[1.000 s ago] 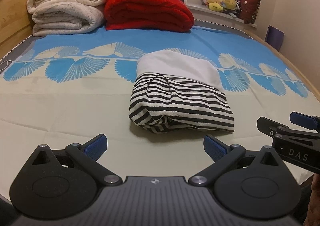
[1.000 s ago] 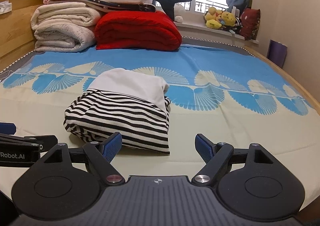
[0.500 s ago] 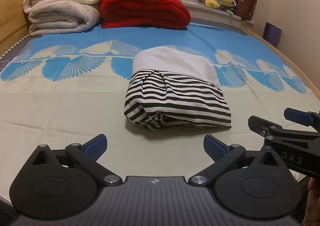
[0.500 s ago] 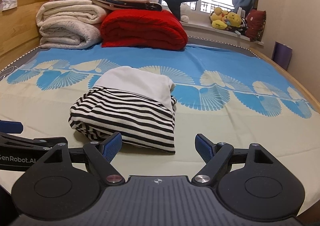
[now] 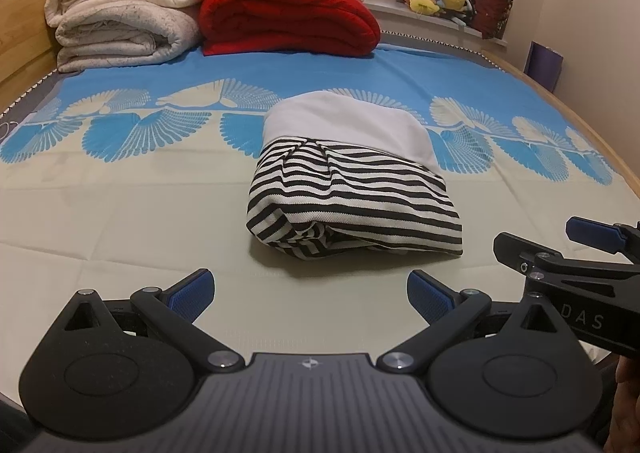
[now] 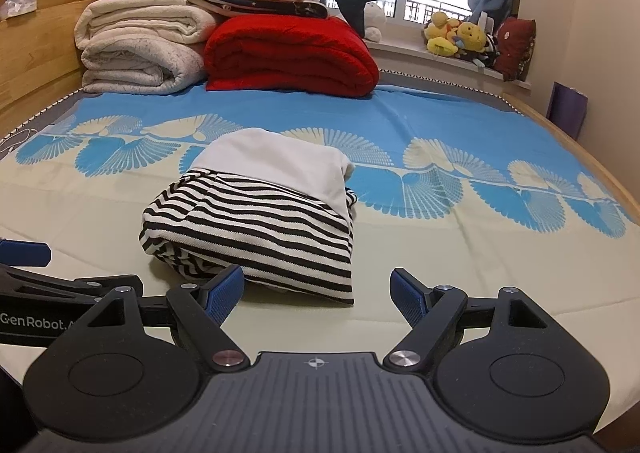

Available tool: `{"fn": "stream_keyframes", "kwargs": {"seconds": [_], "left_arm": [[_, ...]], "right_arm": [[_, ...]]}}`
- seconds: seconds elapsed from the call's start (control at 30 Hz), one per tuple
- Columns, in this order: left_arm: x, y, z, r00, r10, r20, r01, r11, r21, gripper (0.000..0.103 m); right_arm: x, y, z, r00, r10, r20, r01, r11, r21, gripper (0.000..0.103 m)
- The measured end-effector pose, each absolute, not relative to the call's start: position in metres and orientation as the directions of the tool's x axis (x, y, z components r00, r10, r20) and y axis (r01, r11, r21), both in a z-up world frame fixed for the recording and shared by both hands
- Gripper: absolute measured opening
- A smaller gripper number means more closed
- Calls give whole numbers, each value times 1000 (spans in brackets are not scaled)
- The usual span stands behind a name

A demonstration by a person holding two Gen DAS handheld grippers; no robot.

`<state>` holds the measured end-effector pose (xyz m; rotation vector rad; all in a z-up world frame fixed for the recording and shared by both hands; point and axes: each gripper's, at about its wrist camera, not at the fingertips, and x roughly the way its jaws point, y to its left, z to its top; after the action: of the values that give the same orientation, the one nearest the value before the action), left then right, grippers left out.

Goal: Fold small clothes

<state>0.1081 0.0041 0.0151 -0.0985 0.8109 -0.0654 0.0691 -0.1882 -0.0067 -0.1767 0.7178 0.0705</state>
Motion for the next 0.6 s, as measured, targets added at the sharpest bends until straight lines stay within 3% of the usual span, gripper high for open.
{"fn": "stream_keyframes", "kwargs": {"seconds": [0.6], "left_arm": [[109, 5, 12, 675, -108, -730, 17, 991, -131, 102]], "right_arm": [[70, -189, -8, 749, 4, -663, -124, 983, -134, 81]]}}
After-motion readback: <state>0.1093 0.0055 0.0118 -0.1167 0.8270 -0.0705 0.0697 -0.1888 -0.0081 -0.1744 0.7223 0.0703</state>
